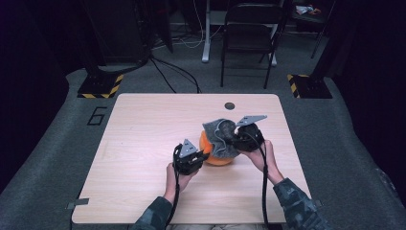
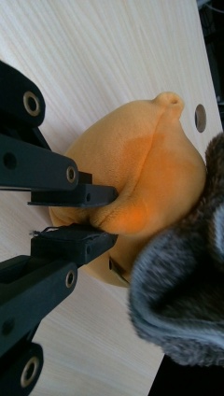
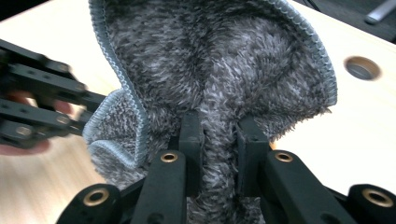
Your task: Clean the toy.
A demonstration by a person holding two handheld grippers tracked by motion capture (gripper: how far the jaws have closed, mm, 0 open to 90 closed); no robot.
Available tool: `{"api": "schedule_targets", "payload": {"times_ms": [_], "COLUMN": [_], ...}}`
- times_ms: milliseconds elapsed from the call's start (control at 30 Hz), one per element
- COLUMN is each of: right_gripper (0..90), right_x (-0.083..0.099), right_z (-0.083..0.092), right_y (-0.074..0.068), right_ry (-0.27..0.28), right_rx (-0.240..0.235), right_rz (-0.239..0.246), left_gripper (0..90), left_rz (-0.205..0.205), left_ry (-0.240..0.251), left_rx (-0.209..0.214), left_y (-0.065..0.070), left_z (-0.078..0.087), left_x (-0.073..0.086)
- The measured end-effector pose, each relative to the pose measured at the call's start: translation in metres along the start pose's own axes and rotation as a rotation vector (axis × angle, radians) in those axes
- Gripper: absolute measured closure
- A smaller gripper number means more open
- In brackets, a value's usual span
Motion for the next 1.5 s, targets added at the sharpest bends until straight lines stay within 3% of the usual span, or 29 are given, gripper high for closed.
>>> {"api": "schedule_targets", "payload": {"times_ms": [100, 233, 467, 833, 1033, 1100, 1267, 1500], "right_gripper": [75.7, 75.4, 74.8, 74.4, 74.3, 74.3, 75.0, 75.0], "right_x": [-0.001, 0.004, 0.012, 0.027, 0.036, 0.039, 0.035, 0.02], "right_z": [-0.011, -0.023, -0.026, -0.033, -0.042, -0.045, -0.033, -0.002], "right_y": [-0.007, -0.007, 0.012, 0.042, 0.057, 0.061, 0.064, 0.05], "right_ry": [-0.015, -0.053, -0.103, -0.191, -0.292, -0.307, -0.247, -0.09], "right_rx": [0.003, 0.031, 0.034, 0.063, 0.146, 0.146, 0.126, 0.017], "right_rz": [0.016, 0.029, -0.012, -0.093, -0.103, -0.119, -0.131, -0.109], "left_gripper": [79.2, 78.7, 77.8, 77.1, 77.0, 76.9, 77.0, 77.0], "left_rz": [0.0, 0.0, -0.017, -0.008, -0.006, -0.006, 0.003, -0.004], "left_ry": [-0.007, -0.016, -0.032, -0.036, -0.041, -0.041, -0.035, -0.034], "left_rx": [-0.003, -0.01, -0.02, -0.025, -0.031, -0.029, -0.03, -0.031], "left_y": [0.0, -0.003, -0.005, -0.006, -0.008, -0.008, -0.008, -0.005], "left_z": [0.0, -0.002, -0.002, -0.003, -0.002, -0.002, -0.002, -0.003], "left_x": [0.0, 0.003, 0.004, 0.005, 0.005, 0.005, 0.005, 0.004]}}
Point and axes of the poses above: each handheld gripper's, and its own axes: z roughly backward along the jaws, x roughly out of its underside, y roughly to its right, the point moved 1 cm from there along -z, roughly forward along the jaws, and after that the axes turned 11 degrees about -y, right-handed, at the moved point
